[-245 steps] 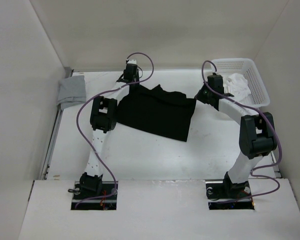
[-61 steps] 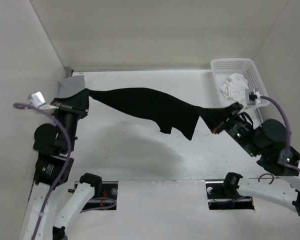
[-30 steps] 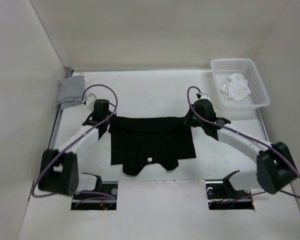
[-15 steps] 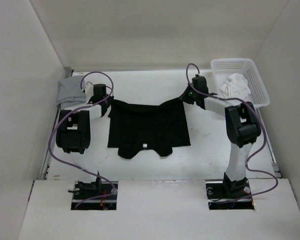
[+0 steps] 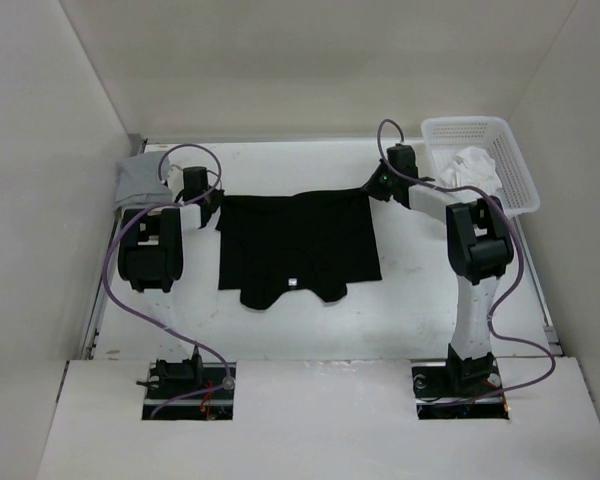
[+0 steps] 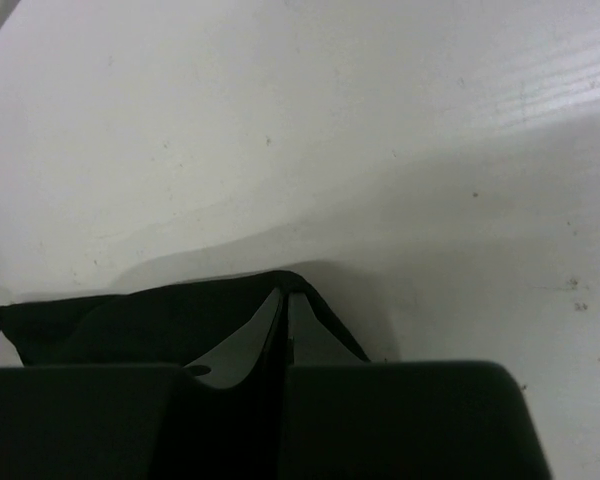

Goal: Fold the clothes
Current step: Fold the tank top

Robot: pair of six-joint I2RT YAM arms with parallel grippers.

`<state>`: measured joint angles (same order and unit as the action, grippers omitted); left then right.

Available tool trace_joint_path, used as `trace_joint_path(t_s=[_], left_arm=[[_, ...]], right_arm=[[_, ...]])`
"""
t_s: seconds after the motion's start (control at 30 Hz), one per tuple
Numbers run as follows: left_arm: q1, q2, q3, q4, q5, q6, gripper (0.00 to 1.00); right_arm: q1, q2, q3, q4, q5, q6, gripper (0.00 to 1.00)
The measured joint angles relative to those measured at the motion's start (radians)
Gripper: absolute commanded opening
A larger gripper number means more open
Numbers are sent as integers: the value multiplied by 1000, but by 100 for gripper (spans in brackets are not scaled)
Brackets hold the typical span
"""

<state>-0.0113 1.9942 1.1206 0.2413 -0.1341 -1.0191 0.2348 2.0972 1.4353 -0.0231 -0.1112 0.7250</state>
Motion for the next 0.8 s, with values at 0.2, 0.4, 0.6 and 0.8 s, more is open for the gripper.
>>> trace_joint_path(t_s=[0.2, 0.4, 0.6, 0.8], left_arm=[[0, 28, 32, 0, 2, 2, 18], [6, -10, -10, 14, -21, -6, 40], [-26, -185, -81, 21, -104, 18, 40], [-207, -298, -123, 78, -175, 90, 40]], right_arm=[[0, 32, 66, -14, 27, 7, 10], [0, 38, 80, -31, 77, 8, 35], [0, -83, -101, -13, 101, 5, 45], [0, -208, -306, 30, 101, 3, 52]])
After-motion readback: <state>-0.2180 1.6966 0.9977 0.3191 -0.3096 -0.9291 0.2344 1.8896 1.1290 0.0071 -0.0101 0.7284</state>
